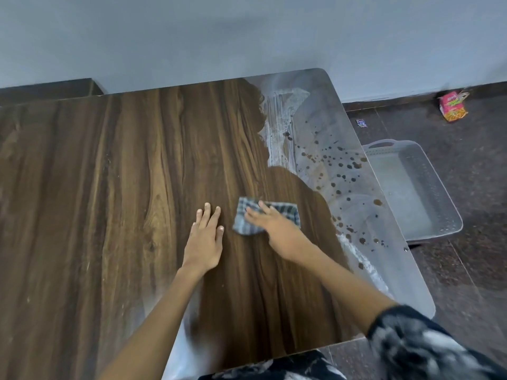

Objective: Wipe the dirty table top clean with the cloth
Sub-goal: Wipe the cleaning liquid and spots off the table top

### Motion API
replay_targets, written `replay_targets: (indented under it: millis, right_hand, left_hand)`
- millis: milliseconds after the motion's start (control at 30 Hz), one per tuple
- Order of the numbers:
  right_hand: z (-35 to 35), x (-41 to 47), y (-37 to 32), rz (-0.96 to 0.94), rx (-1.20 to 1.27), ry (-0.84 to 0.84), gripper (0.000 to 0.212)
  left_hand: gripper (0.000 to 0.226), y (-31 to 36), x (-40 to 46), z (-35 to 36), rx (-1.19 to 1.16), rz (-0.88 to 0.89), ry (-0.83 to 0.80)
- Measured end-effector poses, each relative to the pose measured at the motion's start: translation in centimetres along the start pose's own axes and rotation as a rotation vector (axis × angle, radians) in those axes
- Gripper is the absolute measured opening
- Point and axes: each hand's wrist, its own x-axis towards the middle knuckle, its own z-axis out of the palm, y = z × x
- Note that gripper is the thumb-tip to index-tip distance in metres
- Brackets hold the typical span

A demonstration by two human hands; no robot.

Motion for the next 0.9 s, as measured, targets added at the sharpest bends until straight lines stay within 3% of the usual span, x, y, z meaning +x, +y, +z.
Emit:
replay_targets:
  millis: [67, 133, 333, 467, 633, 733, 900]
  right_hand:
    - [-0.1, -2.1, 2.0, -0.036, 0.007, 0.005, 0.079]
    - [-1.4, -1.8, 4.4, 0.085, 0.031, 0.11, 0.078]
    - [-6.5, 8.8, 7.5, 0.282, -0.01, 0.208, 0.07]
    - [-5.3, 10.2, 4.4, 0.222, 0.011, 0.165, 0.077]
    - [-3.1, 2.8, 5.1, -0.055, 0.033, 0.003, 0.077]
    - [-4.8, 3.1, 8.4, 0.125, 0.06, 0.13, 0.076]
    - [-8.8, 13.3, 9.6, 0.29, 0.007, 0.193, 0.072]
  left_hand:
    - [0.05, 0.2, 0.7, -0.1, 0.005, -0.01, 0.003]
    - [0.05, 0.4, 1.3, -0.2, 0.001, -0.016, 0.006]
    - [0.05, 1.1, 4.1, -0.6, 0.012, -0.017, 0.025]
    - [0.049, 1.9, 6.5, -1.0, 0.012, -0.019, 0.043]
    - [0.048, 2.3, 9.5, -1.7, 0.025, -0.019, 0.052]
    - [0.049, 2.4, 10.7, -2.0, 0.029, -0.011, 0.05]
    - [0.049, 2.6, 12.5, -2.2, 0.06, -0.004, 0.061]
